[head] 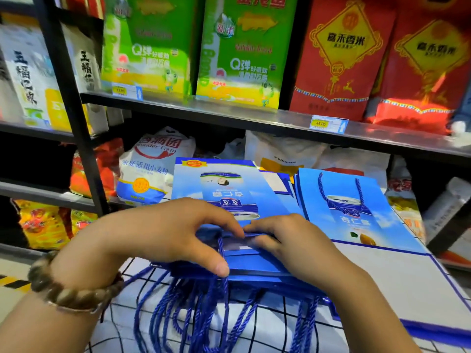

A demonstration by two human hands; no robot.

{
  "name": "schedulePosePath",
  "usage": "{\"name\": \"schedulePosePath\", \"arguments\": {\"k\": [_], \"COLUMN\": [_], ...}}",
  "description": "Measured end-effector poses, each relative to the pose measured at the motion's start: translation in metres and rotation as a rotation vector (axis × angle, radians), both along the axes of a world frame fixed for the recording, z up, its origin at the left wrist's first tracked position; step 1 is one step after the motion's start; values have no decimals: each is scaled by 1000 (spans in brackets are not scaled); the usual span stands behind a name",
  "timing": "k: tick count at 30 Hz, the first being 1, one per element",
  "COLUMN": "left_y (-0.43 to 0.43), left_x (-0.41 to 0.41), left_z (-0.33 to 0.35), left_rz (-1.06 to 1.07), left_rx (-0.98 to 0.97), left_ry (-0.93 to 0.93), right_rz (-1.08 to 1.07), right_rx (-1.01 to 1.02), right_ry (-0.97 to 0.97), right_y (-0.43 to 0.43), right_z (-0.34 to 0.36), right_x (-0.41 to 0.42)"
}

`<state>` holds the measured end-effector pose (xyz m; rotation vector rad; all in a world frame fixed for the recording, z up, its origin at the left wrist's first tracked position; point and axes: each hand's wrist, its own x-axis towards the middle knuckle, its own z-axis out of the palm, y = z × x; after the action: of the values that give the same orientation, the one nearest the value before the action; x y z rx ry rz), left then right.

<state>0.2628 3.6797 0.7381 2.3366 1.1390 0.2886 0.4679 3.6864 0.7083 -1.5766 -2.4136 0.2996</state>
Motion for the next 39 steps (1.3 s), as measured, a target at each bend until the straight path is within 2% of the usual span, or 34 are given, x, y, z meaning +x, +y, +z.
{"name": "schedulePosePath", "arguments": {"k": [6, 10, 12, 14, 17, 19, 21, 23, 26, 32, 34, 36, 38, 39], "left_y": [-5, -10, -8, -2, 8, 11, 13, 15, 16, 16, 17, 14, 4, 0], "left_x": [5, 10, 14, 17, 21, 25, 27, 28, 29, 29, 27, 24, 24, 25], "left_z": [-13, -7, -7, -7, -7, -5, -3, -1, 2, 2, 0, -3, 0, 2], "left_rz": [-64, -49, -2, 107, 269, 355, 427, 457, 448, 471, 477, 569, 667, 660], "left_rx": [71, 188, 180, 125, -4, -20, -23, -32, -39, -17, 58, 254, 429, 417], "left_ry": [149, 67, -78, -269, -502, -574, -633, -682, -683, -636, -581, -473, -414, -371], "right_rz": [-25, -26, -30, -9, 54, 80, 135, 184, 181, 121, 73, -37, -120, -134], "right_rx": [4, 15, -7, -52, -184, -301, -378, -395, -353, -204, -202, -193, -154, -158], "right_ry": [-11, -8, 24, 136, 474, 705, 775, 741, 696, 480, 564, 767, 882, 913], "right_y": [-2, -3, -4, -4, -8, -13, -19, -21, -18, -12, -11, -5, 2, 5], "right_z": [4, 4, 1, -2, 4, 10, 16, 18, 21, 23, 27, 36, 46, 50], "right_x": [-9, -9, -8, -6, -3, 0, 2, 0, -5, -22, -24, -23, -19, -18]}}
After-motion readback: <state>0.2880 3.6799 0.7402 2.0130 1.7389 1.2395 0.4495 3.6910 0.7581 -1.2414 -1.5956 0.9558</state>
